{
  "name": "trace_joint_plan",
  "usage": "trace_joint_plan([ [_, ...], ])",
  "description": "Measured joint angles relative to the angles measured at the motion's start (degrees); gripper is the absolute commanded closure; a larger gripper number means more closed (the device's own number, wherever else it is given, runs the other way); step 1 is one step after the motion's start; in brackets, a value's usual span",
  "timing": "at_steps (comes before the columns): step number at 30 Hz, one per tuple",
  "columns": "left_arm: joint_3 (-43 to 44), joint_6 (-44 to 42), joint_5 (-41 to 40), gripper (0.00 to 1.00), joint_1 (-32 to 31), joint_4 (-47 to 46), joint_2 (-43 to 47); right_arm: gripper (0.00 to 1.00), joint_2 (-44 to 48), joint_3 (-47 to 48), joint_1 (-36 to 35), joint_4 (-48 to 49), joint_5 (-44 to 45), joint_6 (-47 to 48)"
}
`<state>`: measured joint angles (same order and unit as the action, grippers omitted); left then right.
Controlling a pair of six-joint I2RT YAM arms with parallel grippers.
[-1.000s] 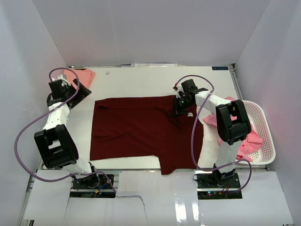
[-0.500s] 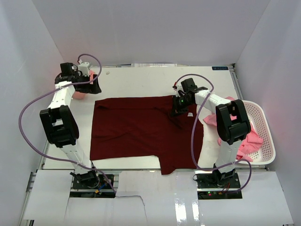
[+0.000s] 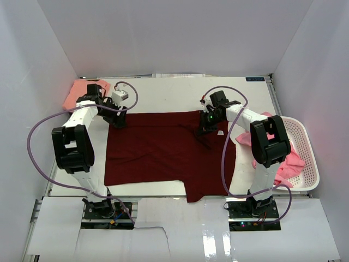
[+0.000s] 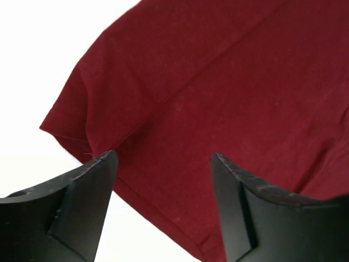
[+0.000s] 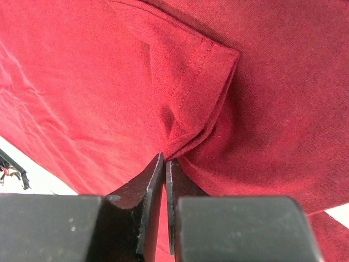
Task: Fold and stack the t-shirts
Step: Fold the flattened tshirt in 1/3 of the way
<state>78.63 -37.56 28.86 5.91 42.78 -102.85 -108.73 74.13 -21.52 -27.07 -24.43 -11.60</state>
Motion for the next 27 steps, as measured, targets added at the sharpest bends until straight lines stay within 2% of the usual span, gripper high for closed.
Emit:
trace_joint_plan([
  [8,-5.27,-1.62,-6.32,0.22,0.31,-6.29,0.46,0.88,0.0,-0.07,0.02,0.04,-0.39,-0.09],
  [11,-7.89,-1.7,-8.87,0.25,0.42,-8.63,0.94,0.88,0.0,-0.26,0.0,0.09,-0.5,-0.2],
  [21,-7.96,-1.99,-11.15,0.29,0.42,-11.61,0.92,0.88,-0.02,-0.9,0.0,0.17,-1.03,-0.42],
  [27,-6.99,-1.9,-11.74,0.36,0.42,-12.31,-0.52,0.88,-0.02,-0.9,0.0,0.17,-1.11,-0.44],
])
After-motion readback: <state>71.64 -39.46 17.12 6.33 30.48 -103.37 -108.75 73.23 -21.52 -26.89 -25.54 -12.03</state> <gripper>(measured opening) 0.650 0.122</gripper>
